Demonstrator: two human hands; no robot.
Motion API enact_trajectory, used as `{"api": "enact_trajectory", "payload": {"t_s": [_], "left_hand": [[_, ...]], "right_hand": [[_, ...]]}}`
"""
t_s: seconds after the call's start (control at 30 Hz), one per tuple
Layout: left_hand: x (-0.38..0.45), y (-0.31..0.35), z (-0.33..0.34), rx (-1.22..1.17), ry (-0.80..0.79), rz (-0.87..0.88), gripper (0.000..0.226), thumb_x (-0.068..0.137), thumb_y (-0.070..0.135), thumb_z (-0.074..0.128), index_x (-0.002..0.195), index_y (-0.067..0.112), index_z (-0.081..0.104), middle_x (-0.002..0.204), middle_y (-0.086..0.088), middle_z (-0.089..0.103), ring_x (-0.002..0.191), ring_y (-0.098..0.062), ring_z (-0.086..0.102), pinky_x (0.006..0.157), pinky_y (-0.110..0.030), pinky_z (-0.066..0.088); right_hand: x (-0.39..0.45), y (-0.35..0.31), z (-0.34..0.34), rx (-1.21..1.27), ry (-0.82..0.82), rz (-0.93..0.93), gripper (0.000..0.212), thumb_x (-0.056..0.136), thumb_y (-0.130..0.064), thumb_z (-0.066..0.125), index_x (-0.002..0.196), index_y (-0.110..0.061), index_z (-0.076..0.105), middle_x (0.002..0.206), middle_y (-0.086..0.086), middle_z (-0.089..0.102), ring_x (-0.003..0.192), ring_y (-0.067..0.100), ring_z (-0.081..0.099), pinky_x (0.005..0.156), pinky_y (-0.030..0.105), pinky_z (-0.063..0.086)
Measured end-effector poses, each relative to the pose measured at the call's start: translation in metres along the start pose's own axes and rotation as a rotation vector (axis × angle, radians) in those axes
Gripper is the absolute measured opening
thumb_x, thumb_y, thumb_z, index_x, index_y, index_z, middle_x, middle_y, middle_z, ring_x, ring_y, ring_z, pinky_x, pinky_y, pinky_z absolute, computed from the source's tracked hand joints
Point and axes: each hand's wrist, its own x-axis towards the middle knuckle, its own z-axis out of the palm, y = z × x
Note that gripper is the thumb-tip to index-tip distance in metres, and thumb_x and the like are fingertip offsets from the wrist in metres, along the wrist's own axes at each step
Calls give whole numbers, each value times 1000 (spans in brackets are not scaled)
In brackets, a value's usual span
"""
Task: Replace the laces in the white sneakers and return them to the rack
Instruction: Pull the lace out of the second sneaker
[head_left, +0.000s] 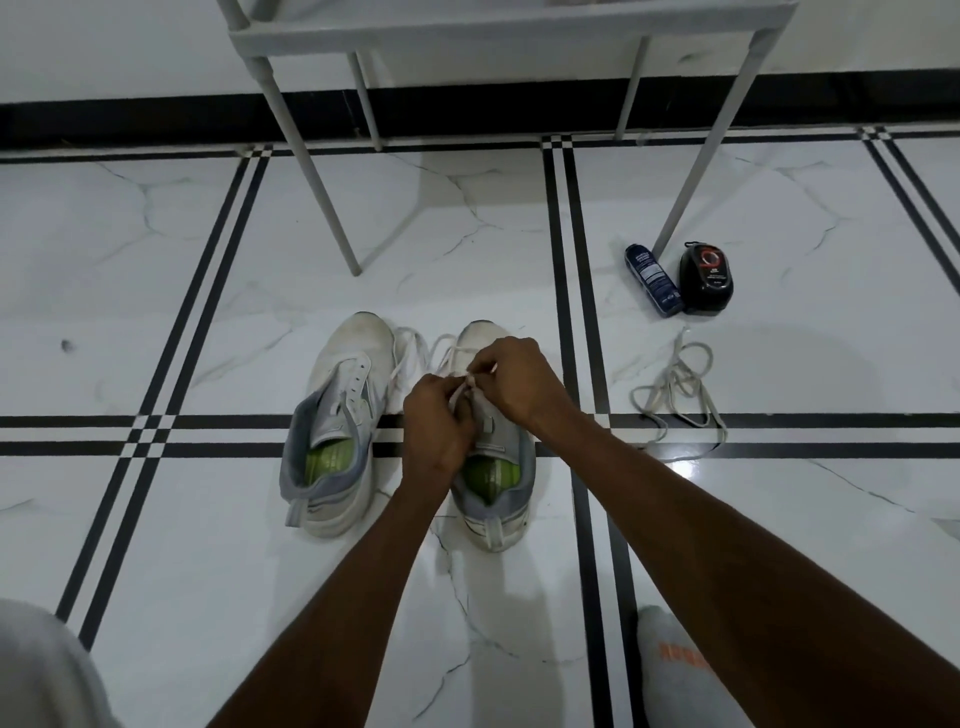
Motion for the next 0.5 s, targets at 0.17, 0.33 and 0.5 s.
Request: {"api": "enact_trajectory", "payload": {"t_s": [0.17, 0.33, 0.5], "left_hand": [[-2, -5, -3, -44, 60, -38, 20, 90, 5, 57, 89, 2, 76, 85, -15, 71, 83, -28, 65, 74, -35, 49], [-2, 2, -3, -57, 82, -64, 15, 89, 0, 60, 86, -3, 75, 84, -19, 71, 80, -31, 66, 71, -28, 42], [0, 2, -1, -48, 84, -71, 16, 89, 5, 62, 95, 3, 77, 87, -15, 73, 80, -25, 65, 71, -24, 40]], "right_hand": [[18, 33, -36, 266, 591, 305, 16, 91, -5, 59, 82, -8, 71, 81, 11, 74, 73, 24, 71, 72, 44, 60], [22, 34, -87, 504, 748, 231, 12, 95, -2, 56, 90, -11, 63, 95, 9, 71, 82, 23, 72, 72, 31, 61], [1, 13, -10, 89, 108, -4, 9, 85, -8, 69, 85, -3, 77, 88, 8, 75, 80, 21, 70, 78, 32, 56]]}}
